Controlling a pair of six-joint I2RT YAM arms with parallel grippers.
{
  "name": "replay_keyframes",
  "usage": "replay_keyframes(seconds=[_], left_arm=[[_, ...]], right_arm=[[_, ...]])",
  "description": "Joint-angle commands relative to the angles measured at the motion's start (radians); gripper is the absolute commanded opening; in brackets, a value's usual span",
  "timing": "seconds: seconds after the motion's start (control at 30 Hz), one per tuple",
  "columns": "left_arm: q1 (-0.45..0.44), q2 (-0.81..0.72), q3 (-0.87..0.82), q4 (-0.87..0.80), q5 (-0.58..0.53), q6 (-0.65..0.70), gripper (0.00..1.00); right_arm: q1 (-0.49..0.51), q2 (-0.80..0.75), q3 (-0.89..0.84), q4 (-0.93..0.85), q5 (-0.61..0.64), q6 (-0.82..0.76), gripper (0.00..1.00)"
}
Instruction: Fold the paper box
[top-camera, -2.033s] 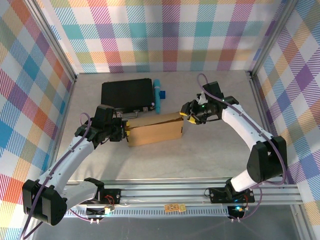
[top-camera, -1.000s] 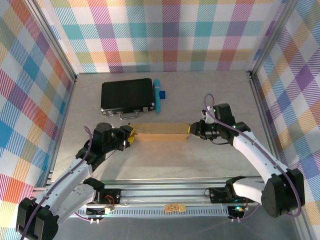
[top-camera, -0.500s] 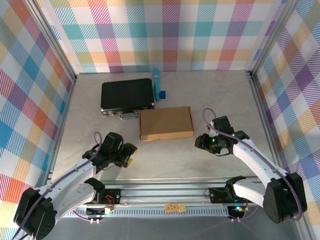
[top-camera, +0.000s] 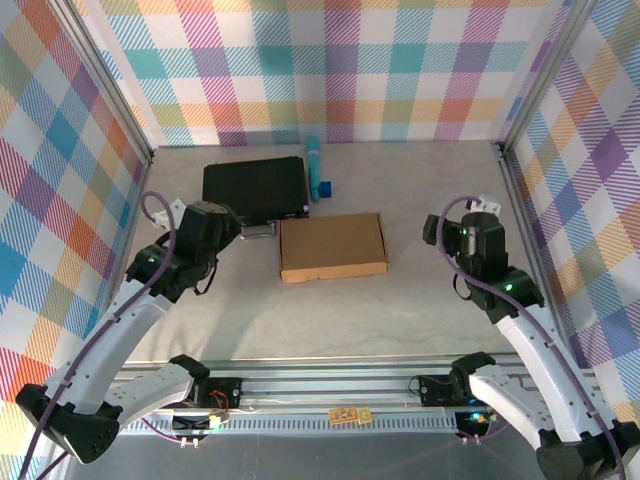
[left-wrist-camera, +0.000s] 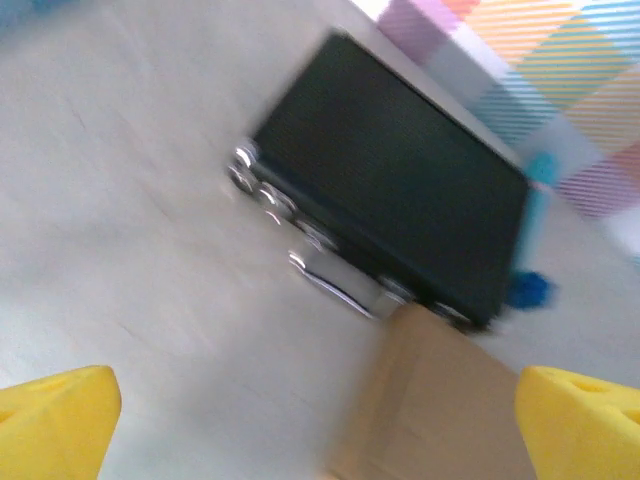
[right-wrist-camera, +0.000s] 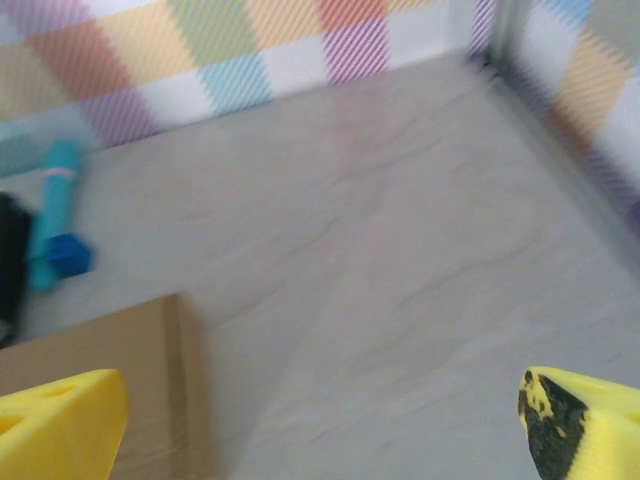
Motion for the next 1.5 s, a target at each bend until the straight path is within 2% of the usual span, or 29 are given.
replay_keyframes(seconds=[0.0, 0.03, 0.07, 0.13, 0.23, 0.3, 0.37, 0.43, 0.57, 0.7, 0.73, 0.8, 0.83, 0.9, 0.93, 1.0, 1.1, 1.47], left_arm=[[0.008, -0.030, -0.210, 0.270, -0.297, 0.501, 1.00], [0.026, -0.037, -0.287, 0.350, -0.327, 0.531, 1.00], [0.067, -0.043, -0.350, 0.415, -0.289, 0.559, 1.00], [0.166, -0.043, -0.465, 0.550, -0.141, 0.586, 1.00], [0.263, -0.019, -0.618, 0.791, 0.005, 0.619, 1.00], [0.304, 0.039, -0.687, 0.958, 0.058, 0.618, 1.00], [0.352, 0.151, -0.685, 1.057, 0.134, 0.609, 1.00], [0.373, 0.263, -0.615, 1.073, 0.200, 0.637, 1.00], [0.386, 0.446, -0.533, 1.231, 0.273, 0.687, 1.00], [0.406, 0.556, -0.506, 1.350, 0.293, 0.738, 1.00], [0.405, 0.557, -0.500, 1.337, 0.314, 0.745, 1.00], [0.401, 0.549, -0.556, 1.429, 0.392, 0.785, 1.00], [0.398, 0.544, -0.619, 1.530, 0.395, 0.790, 1.00], [0.398, 0.608, -0.755, 1.878, 0.357, 0.790, 1.00], [0.400, 0.582, -0.779, 1.886, 0.342, 0.768, 1.00], [0.402, 0.573, -0.748, 1.807, 0.326, 0.756, 1.00], [0.397, 0.585, -0.653, 1.641, 0.378, 0.787, 1.00], [0.396, 0.588, -0.659, 1.657, 0.378, 0.790, 1.00]], right_arm=[[-0.019, -0.007, -0.202, 0.294, 0.171, -0.319, 0.99], [-0.029, 0.001, -0.257, 0.338, 0.158, -0.349, 0.99], [-0.046, 0.019, -0.300, 0.362, 0.113, -0.348, 0.99], [-0.075, 0.070, -0.357, 0.412, 0.020, -0.331, 0.99], [-0.098, 0.188, -0.429, 0.573, -0.090, -0.331, 0.99], [-0.116, 0.284, -0.450, 0.690, -0.164, -0.326, 0.99], [-0.132, 0.384, -0.409, 0.745, -0.216, -0.356, 0.99], [-0.147, 0.461, -0.382, 0.824, -0.255, -0.364, 0.99], [-0.206, 0.597, -0.339, 1.008, -0.376, -0.350, 0.99], [-0.254, 0.689, -0.305, 1.072, -0.446, -0.325, 0.99], [-0.274, 0.688, -0.311, 1.074, -0.472, -0.311, 0.99], [-0.291, 0.690, -0.354, 1.153, -0.498, -0.298, 0.99], [-0.299, 0.691, -0.381, 1.198, -0.516, -0.295, 0.99], [-0.301, 0.720, -0.433, 1.316, -0.536, -0.304, 0.99], [-0.301, 0.728, -0.448, 1.362, -0.535, -0.306, 0.99], [-0.302, 0.725, -0.423, 1.306, -0.529, -0.303, 0.99], [-0.315, 0.733, -0.383, 1.239, -0.522, -0.277, 0.99], [-0.319, 0.730, -0.384, 1.241, -0.524, -0.278, 0.99]])
